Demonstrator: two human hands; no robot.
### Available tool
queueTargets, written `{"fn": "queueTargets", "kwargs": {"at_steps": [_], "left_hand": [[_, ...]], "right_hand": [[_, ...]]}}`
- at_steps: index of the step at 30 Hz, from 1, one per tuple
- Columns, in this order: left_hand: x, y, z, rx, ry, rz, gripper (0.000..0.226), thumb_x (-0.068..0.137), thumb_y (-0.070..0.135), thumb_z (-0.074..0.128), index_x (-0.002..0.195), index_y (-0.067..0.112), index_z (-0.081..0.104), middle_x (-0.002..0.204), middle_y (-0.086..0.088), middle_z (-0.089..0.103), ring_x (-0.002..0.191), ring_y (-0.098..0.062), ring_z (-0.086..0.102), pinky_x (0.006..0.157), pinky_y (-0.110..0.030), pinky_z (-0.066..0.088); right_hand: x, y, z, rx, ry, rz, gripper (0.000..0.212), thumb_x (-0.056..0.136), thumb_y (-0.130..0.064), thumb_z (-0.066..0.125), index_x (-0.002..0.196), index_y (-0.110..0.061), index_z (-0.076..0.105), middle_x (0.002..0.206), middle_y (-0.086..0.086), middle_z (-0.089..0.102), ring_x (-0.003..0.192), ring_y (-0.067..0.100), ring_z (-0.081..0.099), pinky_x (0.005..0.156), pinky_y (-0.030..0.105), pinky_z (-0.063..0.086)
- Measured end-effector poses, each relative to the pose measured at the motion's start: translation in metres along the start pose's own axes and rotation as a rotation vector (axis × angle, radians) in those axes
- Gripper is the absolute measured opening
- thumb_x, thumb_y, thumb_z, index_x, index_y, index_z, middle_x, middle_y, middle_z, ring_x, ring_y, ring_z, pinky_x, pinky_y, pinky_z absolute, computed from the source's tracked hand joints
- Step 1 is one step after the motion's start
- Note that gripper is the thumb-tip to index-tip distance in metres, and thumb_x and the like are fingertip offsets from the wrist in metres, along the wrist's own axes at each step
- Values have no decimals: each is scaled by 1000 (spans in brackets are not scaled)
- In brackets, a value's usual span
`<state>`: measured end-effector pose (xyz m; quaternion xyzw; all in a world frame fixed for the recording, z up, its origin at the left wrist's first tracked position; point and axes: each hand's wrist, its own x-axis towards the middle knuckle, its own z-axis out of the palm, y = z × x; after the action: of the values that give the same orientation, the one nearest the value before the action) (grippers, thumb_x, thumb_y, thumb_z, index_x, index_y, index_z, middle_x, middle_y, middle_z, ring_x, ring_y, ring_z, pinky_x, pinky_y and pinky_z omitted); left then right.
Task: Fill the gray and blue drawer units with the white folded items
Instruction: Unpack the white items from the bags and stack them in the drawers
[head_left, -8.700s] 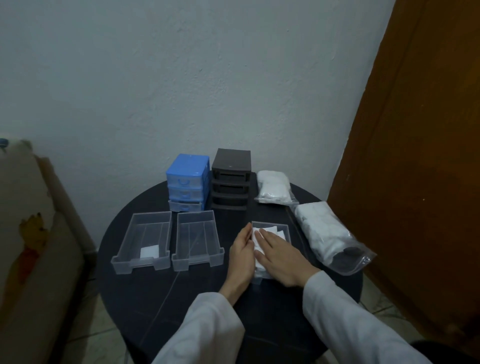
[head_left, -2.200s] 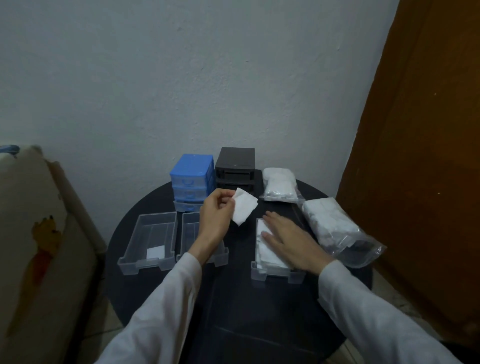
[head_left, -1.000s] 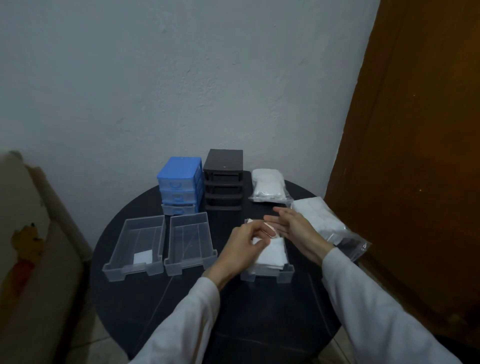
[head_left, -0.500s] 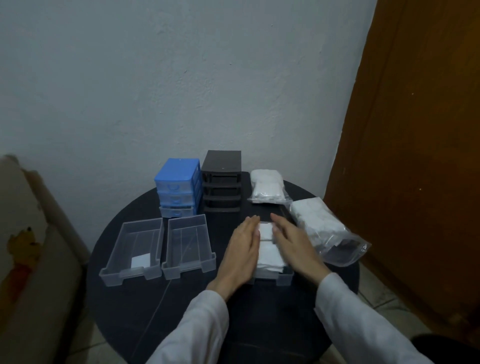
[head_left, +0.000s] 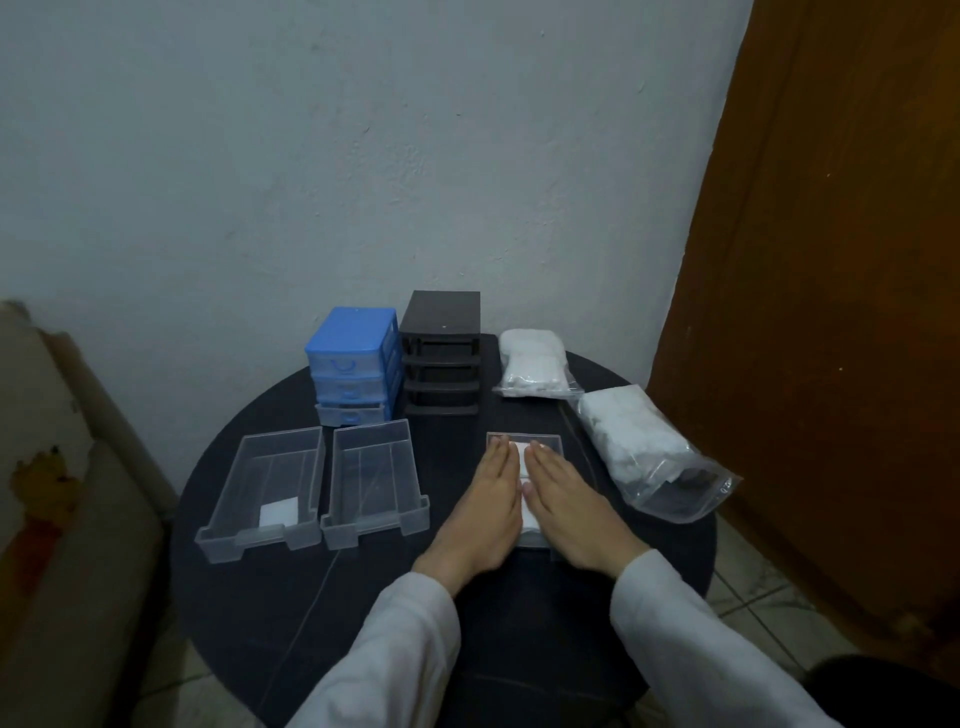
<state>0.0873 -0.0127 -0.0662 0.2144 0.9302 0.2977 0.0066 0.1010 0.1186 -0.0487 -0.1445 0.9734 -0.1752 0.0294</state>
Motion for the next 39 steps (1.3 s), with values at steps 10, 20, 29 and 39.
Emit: {"fn": "queueTargets", "kwargs": {"at_steps": [10, 20, 29, 39], "left_hand": [[-3, -1, 3, -240, 107, -21, 50, 103, 24, 25, 148, 10, 9, 158, 0, -2, 140, -1, -9, 108, -10, -6], [-2, 24, 1, 148, 42, 6, 51, 102, 38, 19, 149, 23, 8, 159, 0, 1, 145, -10, -5, 116, -32, -7], [30, 22, 1, 369, -79, -111, 53, 102, 37, 17, 150, 21, 1, 158, -9, -6, 145, -20, -10, 117, -40, -4], [66, 1, -15, 396, -107, -158, 54, 102, 38, 18, 150, 19, 2, 158, -11, -5, 146, -23, -8, 117, -42, -2]], "right_hand": [[-1, 7, 11, 449, 132, 16, 50, 102, -30, 28, 149, -20, 12, 157, -11, 5, 139, -5, 3, 107, 11, 0], [-14, 13, -35, 377, 385, 5, 42, 98, -13, 41, 139, -22, 38, 148, -3, 35, 136, 8, 28, 105, 16, 19], [-3, 73, -71, -87, 214, 356, 60, 92, -44, 49, 144, -24, 29, 155, 2, 21, 142, 22, 18, 116, 47, 15], [11, 93, -79, 104, -56, 547, 81, 86, -58, 50, 148, -35, 4, 157, 13, 1, 140, 38, 17, 112, 50, 21]]}}
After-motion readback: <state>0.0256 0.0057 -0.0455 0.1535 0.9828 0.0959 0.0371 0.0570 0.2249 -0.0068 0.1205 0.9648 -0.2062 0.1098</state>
